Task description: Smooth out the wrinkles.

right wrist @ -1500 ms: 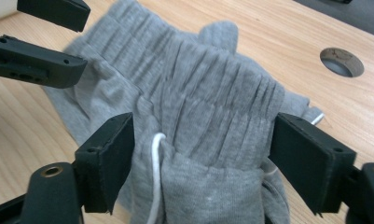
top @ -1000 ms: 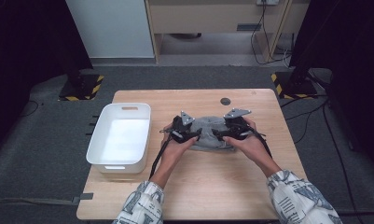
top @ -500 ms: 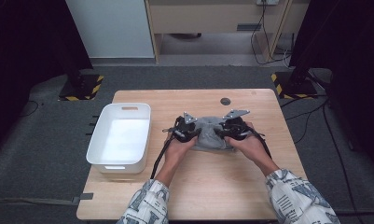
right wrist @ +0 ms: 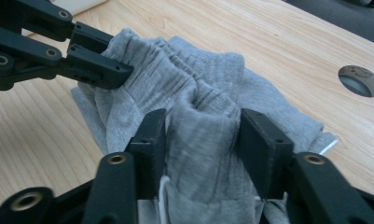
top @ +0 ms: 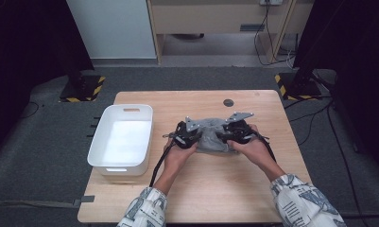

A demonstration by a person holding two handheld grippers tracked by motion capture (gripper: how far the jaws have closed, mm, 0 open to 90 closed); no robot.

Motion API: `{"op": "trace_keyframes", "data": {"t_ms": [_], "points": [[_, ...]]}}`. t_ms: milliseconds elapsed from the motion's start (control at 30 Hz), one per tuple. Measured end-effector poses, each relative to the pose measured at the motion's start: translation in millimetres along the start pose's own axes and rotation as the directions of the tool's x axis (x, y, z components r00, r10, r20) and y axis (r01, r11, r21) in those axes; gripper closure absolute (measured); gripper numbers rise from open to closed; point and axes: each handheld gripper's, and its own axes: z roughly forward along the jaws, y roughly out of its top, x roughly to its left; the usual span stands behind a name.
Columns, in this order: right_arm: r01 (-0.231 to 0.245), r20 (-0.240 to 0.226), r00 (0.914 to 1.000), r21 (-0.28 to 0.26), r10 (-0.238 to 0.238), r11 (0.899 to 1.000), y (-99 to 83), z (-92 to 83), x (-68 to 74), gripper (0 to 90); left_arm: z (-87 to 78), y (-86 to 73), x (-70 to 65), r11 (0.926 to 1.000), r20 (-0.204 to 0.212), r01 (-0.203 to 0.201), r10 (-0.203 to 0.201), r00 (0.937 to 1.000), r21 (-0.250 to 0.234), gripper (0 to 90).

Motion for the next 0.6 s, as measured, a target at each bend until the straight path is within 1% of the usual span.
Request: {"op": "trace_keyframes", "data": {"t_ms": [67, 133, 267, 333, 400, 467, 567, 600], "points": [[-0.012, -0.001, 0.9999, -0.011, 0.012, 1.0, 2.1, -2.7, -0.8, 47.4, -0.8, -1.7, -0.3, 1.0, 0.003, -0.003, 0.003, 1.0, 0.001, 78.6], [-0.028, 0.001, 0.9996, -0.026, 0.028, 0.999, 5.1, -4.9, -2.3, 47.2, -0.7, -3.7, -0.6, 1.0, 0.005, -0.003, 0.003, 1.0, 0.0, 78.9], [-0.027, 0.004, 0.9996, -0.027, 0.027, 0.999, 12.2, -2.5, -2.2, 48.4, -0.4, -5.6, -0.6, 1.0, 0.01, 0.003, -0.003, 0.9999, -0.001, 79.3], [-0.026, 0.016, 0.9995, -0.035, 0.027, 0.999, 16.2, 0.4, -2.0, 49.6, -0.2, -6.0, -0.3, 1.0, 0.011, 0.003, -0.003, 0.9999, -0.001, 79.3], [-0.044, 0.021, 0.9988, -0.047, 0.045, 0.998, 20.6, 4.6, -2.3, 50.3, -0.2, -6.2, 0.1, 1.0, 0.01, 0.007, -0.007, 0.9999, 0.001, 79.3], [-0.049, 0.029, 0.9983, -0.038, 0.05, 0.998, 24.2, 9.4, -2.9, 50.9, 0.2, -6.3, 0.2, 1.0, 0.01, 0.009, -0.009, 0.9999, 0.003, 79.3], [-0.064, 0.047, 0.9968, -0.019, 0.065, 0.998, 30.8, 21.9, -5.9, 51.2, 0.2, -6.2, 0.3, 0.9999, 0.01, 0.01, -0.01, 0.9999, 0.006, 79.2], [-0.078, 0.047, 0.9957, -0.028, 0.079, 0.997, 31.5, 25.2, -6.4, 52.4, 0.2, -6.0, 0.2, 0.9999, 0.01, 0.01, -0.01, 0.9999, 0.007, 79.3]]}}
